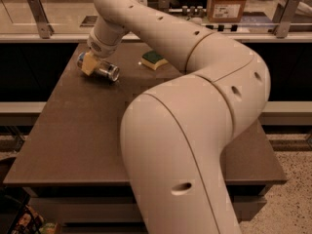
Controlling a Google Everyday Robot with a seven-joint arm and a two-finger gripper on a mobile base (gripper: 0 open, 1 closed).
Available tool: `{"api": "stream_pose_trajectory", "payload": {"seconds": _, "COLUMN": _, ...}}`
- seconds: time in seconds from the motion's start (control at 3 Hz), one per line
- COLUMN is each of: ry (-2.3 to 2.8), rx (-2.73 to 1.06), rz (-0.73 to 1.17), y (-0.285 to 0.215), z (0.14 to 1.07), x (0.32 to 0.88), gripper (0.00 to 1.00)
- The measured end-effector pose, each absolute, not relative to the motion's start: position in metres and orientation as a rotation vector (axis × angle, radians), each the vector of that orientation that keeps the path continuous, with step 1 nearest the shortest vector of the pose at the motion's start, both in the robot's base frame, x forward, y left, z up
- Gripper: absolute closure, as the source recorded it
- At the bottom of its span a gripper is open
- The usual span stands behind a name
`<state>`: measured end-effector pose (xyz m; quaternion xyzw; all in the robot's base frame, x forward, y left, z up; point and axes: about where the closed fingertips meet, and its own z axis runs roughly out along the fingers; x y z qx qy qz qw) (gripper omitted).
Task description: Knock redbull can over
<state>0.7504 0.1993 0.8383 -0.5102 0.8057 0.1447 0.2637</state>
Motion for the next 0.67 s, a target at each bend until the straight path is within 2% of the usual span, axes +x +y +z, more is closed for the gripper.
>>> {"api": "stream_pose_trajectory", "payload": {"seconds": 0.33, "ry": 2.177, "rx": -1.421, "rz": 0.447, "y": 0.2142, "z": 0.8222, "x": 0.7547, "gripper": 0.82}}
{"api": "stream_pose_trajectory", "payload": {"seconds": 0.67, "ry": 2.177, "rx": -1.424, "rz": 0.451, "y": 0.2159, "z": 0.8231, "x": 0.7556, "gripper": 0.59}}
